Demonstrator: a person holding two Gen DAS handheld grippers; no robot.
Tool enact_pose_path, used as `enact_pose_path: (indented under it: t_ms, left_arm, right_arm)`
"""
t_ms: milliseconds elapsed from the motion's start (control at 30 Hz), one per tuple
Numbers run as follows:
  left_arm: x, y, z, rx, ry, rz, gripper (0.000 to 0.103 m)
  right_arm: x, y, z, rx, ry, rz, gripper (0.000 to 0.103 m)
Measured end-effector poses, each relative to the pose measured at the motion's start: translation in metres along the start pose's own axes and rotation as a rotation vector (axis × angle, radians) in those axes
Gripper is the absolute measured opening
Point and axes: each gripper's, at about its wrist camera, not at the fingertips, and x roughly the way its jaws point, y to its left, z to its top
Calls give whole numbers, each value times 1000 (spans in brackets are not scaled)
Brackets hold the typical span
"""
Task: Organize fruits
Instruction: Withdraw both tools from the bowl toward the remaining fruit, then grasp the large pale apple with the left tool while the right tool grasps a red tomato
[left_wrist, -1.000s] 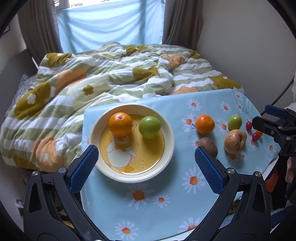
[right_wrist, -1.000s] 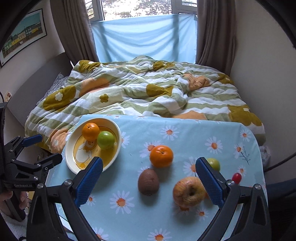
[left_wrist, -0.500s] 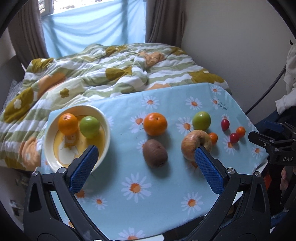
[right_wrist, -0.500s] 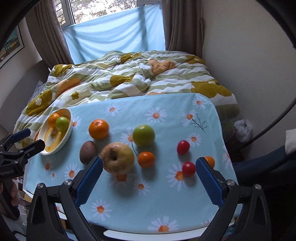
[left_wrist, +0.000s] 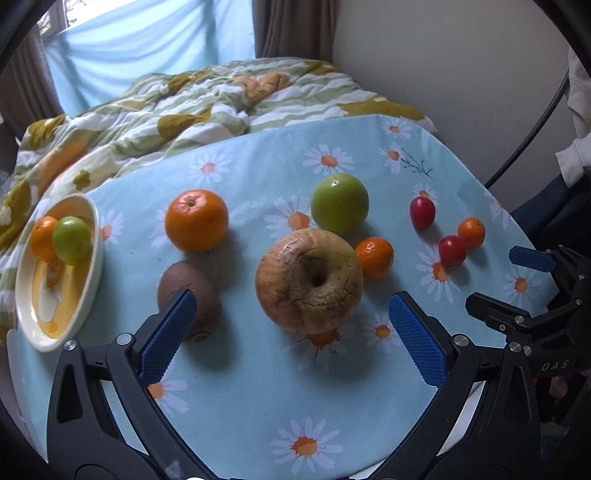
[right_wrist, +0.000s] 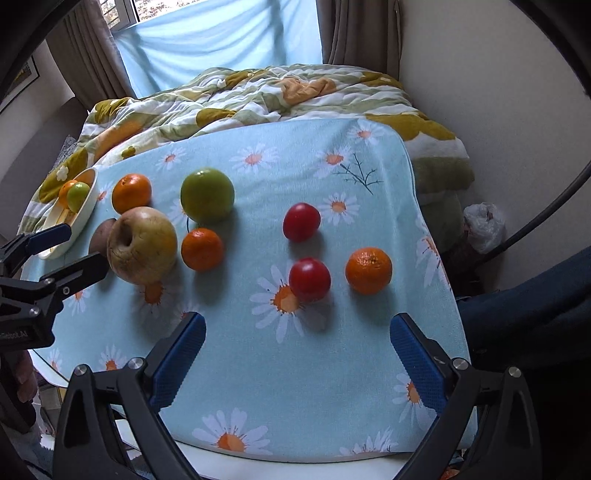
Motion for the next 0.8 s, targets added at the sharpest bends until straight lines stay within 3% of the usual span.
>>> enact_pose_path:
  t_ms: [133,400,467,800]
  left_arm:
    - [19,-9,3,21,7,3,103]
    - [44,-15,6,29,64,10,90]
    - [50,-14,5,25,85,28,83]
    - [49,-10,1,18,98,42,82]
  right_arm:
    - [15,-2,-1,-18,22,29,90]
    - [32,2,0,-81,35,43,85]
    - [35,3,1,-99,40,40,77]
    - [44,-1,10,-95,55,37,65]
